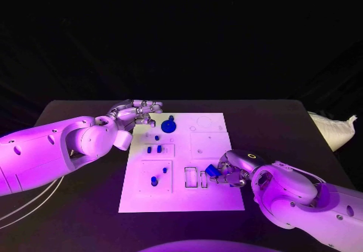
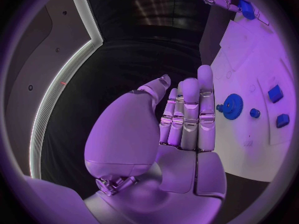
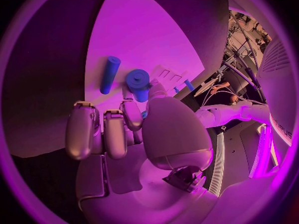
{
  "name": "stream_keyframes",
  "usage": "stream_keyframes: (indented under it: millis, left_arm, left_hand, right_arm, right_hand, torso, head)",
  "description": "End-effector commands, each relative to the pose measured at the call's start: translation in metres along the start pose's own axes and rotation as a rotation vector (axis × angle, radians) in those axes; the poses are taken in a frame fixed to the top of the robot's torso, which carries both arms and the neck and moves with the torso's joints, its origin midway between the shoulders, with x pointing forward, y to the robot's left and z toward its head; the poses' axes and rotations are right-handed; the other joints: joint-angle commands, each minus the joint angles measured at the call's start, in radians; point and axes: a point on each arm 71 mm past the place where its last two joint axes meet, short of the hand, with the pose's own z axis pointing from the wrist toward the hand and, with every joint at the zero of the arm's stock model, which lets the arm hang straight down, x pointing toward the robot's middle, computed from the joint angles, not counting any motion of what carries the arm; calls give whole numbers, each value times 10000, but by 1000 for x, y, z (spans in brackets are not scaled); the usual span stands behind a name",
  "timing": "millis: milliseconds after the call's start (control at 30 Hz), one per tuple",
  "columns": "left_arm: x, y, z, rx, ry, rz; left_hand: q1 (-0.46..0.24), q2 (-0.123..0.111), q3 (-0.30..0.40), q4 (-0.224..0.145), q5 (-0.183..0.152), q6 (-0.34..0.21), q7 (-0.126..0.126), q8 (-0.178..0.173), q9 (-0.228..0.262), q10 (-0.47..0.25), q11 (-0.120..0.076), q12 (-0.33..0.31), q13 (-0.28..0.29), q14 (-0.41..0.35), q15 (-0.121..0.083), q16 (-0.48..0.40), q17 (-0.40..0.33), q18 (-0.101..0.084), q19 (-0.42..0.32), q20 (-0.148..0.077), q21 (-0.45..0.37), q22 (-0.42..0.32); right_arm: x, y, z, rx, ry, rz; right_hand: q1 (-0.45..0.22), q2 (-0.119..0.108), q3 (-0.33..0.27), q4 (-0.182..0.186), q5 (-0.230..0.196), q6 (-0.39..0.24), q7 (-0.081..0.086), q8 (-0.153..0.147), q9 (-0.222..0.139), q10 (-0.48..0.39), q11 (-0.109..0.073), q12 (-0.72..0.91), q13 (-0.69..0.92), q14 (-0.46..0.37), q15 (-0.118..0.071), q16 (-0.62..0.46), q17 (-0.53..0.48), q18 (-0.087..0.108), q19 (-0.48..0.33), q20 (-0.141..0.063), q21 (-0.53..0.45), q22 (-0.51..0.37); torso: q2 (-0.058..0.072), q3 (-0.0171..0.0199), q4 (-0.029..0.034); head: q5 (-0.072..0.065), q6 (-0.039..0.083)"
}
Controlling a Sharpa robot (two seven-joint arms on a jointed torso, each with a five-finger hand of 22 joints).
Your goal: Assemble the parts on the task board
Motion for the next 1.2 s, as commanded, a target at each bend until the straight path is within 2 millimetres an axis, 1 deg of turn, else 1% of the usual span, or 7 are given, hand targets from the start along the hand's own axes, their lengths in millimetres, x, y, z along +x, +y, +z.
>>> stream_keyframes:
  millis: [33,200,333,500,800,1000,1200]
  left_arm:
    - [3,0,1,56,243,-25]
    - [3,0,0,58,244,-27]
    - [3,0,0,58,227,-24]
    - [4,0,1,64,228,-24]
    - [6,0,2,65,277,-32]
    - [7,0,2,61,259,-28]
    - [8,0,2,61,286,-33]
  left_hand:
    - [-74,35,-37,-7,-16,-69,-20,1,-9,-87,19,40,12,-130,5,-83,-53,93,-20,58,-74,-16]
    - [-74,35,-37,-7,-16,-69,-20,1,-9,-87,19,40,12,-130,5,-83,-53,93,-20,58,-74,-16]
    - [-74,35,-37,-7,-16,-69,-20,1,-9,-87,19,40,12,-130,5,-83,-53,93,-20,58,-74,-16]
    - [-87,47,-41,-2,-15,-77,-15,3,-9,-103,23,54,14,-139,8,-82,-58,93,-25,61,-82,-21]
    - [-87,47,-41,-2,-15,-77,-15,3,-9,-103,23,54,14,-139,8,-82,-58,93,-25,61,-82,-21]
    - [-84,59,-37,-6,-13,-79,-16,6,-8,-111,22,65,17,-145,8,-80,-63,94,-27,63,-88,-24]
    - [-84,59,-37,-6,-13,-79,-16,6,-8,-111,22,65,17,-145,8,-80,-63,94,-27,63,-88,-24]
  right_arm:
    - [0,0,-4,171,-471,1086]
    - [-8,2,-13,132,-905,2102]
    - [-12,6,-16,91,-920,2633]
    - [-8,10,-14,214,-154,3231]
    - [6,27,-3,65,1312,3250]
    - [10,31,1,33,1512,3025]
    - [10,34,5,-27,1395,2863]
  right_hand:
    - [550,443,290,-106,6,100,-81,100,128,-17,-87,-71,-75,698,-112,24,680,-159,57,-57,28,8]
    - [691,572,457,-94,162,116,-104,82,167,-101,-114,-310,-269,690,-138,-6,639,-158,55,-86,25,2]
    - [682,585,486,-57,230,133,-105,78,182,-82,-116,-323,-268,689,-141,-13,630,-160,59,-93,31,13]
    - [568,575,487,74,339,169,-107,64,210,-15,-118,-309,-230,692,-144,-12,636,-164,67,-100,42,30]
    - [-102,467,230,204,472,341,-133,60,298,121,-132,-304,-172,702,-152,0,660,-170,83,-104,62,65]
    - [-638,532,0,204,569,513,-200,82,385,223,-185,-302,-134,699,-195,-20,633,-172,98,-121,73,84]
    - [-774,547,-79,199,569,608,-242,114,444,259,-217,-296,-104,701,-221,-21,637,-173,105,-140,78,94]
  torso:
    - [-2,4,10]
    - [-6,-18,-6]
    - [-25,-32,-12]
    - [-12,-42,40]
    - [-8,-47,37]
    - [-5,-43,22]
    - [-10,-42,24]
  head:
    - [-17,43]
    - [-121,121]
    - [-116,143]
    - [-155,144]
    - [-115,121]
    - [-61,103]
    - [-64,97]
